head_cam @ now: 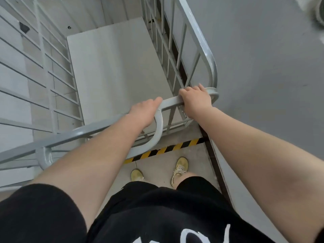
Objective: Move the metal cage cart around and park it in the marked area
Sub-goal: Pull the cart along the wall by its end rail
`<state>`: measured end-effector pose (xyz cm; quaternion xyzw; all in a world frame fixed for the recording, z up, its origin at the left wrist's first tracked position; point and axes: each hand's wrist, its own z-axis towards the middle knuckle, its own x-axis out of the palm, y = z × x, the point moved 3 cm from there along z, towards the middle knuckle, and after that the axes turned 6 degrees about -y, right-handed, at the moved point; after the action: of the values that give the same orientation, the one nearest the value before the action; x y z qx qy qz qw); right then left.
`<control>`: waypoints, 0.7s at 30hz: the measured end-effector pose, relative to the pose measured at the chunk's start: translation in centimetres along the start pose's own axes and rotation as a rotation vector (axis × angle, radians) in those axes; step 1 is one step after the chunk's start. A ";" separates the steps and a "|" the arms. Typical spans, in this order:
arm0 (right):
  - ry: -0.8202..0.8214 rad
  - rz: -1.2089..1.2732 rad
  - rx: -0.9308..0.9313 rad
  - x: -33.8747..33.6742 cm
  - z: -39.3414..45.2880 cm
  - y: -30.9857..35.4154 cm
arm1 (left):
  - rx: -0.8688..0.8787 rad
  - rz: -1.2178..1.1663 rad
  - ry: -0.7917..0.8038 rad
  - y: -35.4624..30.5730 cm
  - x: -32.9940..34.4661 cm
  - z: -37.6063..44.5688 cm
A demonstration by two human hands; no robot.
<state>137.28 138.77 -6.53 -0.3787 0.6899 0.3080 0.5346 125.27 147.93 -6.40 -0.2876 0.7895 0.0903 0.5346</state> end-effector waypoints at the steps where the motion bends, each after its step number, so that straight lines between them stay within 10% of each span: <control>1: -0.010 0.006 -0.009 0.0 0.1 0.2 | -0.003 0.002 0.002 0.2 0.0 0.0; 21: -0.102 0.063 0.037 1.8 -4.5 4.0 | -0.012 0.036 -0.020 2.0 2.5 -4.1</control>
<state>131.32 136.78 -7.13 -0.3305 0.6789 0.3309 0.5660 120.23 146.83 -7.23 -0.2755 0.7887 0.1079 0.5389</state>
